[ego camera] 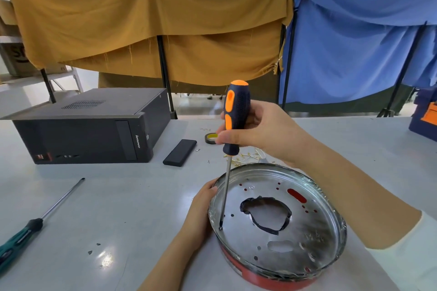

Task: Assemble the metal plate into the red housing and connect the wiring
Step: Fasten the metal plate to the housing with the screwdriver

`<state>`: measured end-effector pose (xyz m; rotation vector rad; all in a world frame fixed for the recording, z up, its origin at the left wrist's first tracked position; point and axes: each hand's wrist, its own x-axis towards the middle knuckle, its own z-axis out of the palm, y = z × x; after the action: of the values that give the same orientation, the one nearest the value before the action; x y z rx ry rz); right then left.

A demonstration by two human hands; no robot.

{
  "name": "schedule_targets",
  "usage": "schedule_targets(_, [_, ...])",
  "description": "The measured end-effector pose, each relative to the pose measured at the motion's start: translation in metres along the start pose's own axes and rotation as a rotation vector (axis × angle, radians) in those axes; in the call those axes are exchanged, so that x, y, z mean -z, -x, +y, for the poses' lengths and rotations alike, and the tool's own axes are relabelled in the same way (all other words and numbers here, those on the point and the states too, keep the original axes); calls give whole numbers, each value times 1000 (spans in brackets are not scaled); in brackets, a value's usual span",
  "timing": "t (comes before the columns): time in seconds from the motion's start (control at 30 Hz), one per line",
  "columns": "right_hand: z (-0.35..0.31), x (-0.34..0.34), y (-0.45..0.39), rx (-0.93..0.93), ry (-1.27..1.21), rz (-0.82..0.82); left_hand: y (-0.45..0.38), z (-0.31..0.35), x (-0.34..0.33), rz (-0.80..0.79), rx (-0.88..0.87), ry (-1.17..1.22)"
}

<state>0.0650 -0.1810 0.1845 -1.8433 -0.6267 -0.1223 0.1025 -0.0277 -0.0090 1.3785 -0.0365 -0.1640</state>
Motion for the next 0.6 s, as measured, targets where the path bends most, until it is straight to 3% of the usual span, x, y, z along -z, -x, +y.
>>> schedule_targets(0.07, [2, -4, -3, 10, 127, 113, -1, -1, 0, -5, -8, 6])
schedule_targets(0.1, [3, -4, -3, -12, 128, 89, 0, 0, 0, -5, -9, 10])
schedule_targets(0.2, [3, 5, -1, -125, -223, -182, 0, 0, 0, -15, -15, 14])
schedule_targets(0.27, [2, 11, 3, -140, -361, -276, 0, 0, 0, -18, -17, 12])
schedule_targets(0.5, [-2, -6, 3, -55, 188, 77, -2, 1, -2, 6, 15, -8])
schedule_targets(0.53, [-2, -7, 2, -70, 176, 49, -2, 0, -1, 7, 17, -8])
schedule_targets(0.6, [-3, -3, 2, -134, -119, -109, -1, 0, -1, 6, 11, -16])
